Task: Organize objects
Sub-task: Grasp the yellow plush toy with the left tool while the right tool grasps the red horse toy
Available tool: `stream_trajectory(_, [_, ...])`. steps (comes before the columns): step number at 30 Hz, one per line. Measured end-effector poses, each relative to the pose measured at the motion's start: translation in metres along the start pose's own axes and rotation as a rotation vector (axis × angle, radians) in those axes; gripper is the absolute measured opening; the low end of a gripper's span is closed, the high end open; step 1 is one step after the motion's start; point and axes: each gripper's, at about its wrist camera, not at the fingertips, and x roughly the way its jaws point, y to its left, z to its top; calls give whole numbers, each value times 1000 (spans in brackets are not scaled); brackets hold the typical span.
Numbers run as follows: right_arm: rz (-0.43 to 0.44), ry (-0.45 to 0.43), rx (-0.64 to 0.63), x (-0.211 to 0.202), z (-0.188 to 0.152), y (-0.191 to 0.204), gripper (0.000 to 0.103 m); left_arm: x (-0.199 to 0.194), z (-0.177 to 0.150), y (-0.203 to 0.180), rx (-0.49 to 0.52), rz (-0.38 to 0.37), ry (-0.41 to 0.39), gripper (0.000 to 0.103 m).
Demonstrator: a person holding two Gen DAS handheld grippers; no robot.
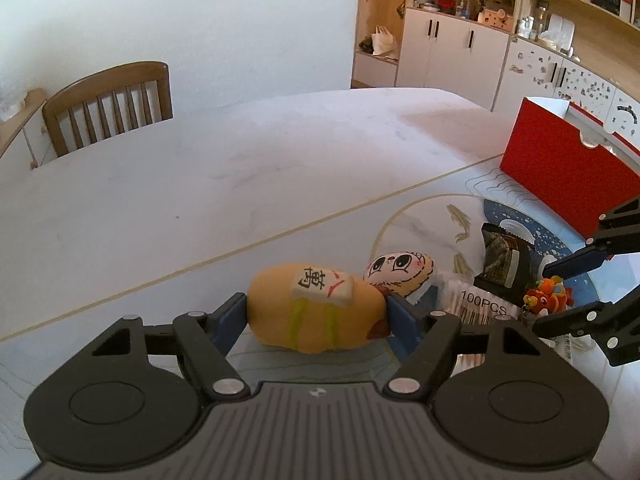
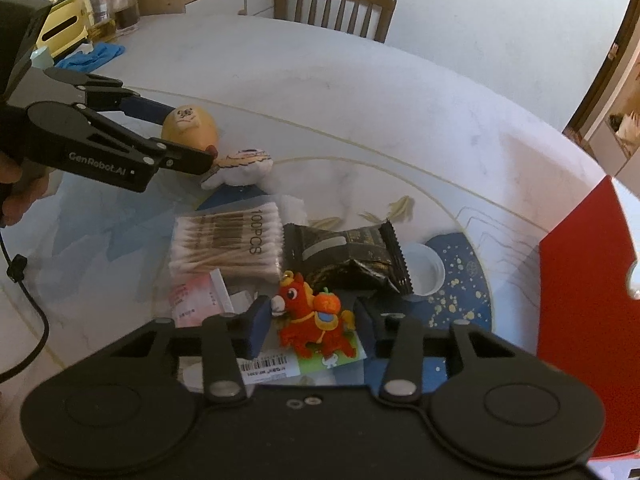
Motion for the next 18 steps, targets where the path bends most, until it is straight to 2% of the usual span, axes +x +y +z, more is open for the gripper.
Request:
stream_trajectory(7, [17, -31, 51, -20, -5, -6, 41, -15, 0, 0, -50, 5, 7, 73])
stream_trajectory(18, [49, -124, 182, -74, -15, -27, 41, -64, 0, -23, -101, -31, 10, 73])
